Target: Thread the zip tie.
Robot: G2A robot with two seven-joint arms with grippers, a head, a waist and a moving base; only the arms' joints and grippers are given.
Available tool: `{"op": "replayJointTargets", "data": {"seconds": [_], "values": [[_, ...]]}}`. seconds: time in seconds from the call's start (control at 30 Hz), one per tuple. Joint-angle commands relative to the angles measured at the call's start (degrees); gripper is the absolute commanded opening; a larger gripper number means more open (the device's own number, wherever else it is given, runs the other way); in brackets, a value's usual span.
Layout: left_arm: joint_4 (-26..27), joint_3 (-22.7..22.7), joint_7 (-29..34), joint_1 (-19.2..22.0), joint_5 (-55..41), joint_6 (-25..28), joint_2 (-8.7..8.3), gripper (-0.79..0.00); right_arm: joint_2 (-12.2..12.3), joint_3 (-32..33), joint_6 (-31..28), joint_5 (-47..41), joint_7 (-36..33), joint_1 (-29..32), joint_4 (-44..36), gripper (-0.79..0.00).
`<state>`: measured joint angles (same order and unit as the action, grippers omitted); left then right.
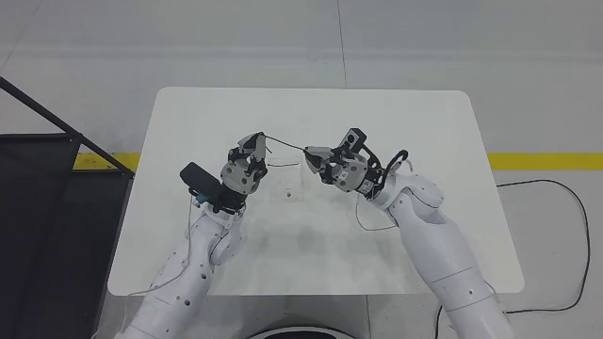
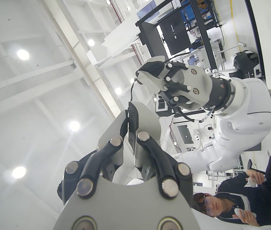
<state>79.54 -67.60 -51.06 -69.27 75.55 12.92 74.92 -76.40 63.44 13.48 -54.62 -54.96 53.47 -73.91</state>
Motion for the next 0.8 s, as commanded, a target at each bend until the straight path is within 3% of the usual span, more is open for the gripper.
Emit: {"op": "replayJointTargets", "data": {"seconds": [0.0,0.77], "values": [[0.0,0.0,0.0,0.0,0.0,0.0,0.0,-0.785,0.0,0.0,0.0,0.1,0.0,0.0,0.0,-0.785],[0.0,0.0,0.0,0.0,0.0,0.0,0.0,-0.785,-0.1,-0.3,0.0,0.0,0.1,-0.5,0.4,-0.785]]}}
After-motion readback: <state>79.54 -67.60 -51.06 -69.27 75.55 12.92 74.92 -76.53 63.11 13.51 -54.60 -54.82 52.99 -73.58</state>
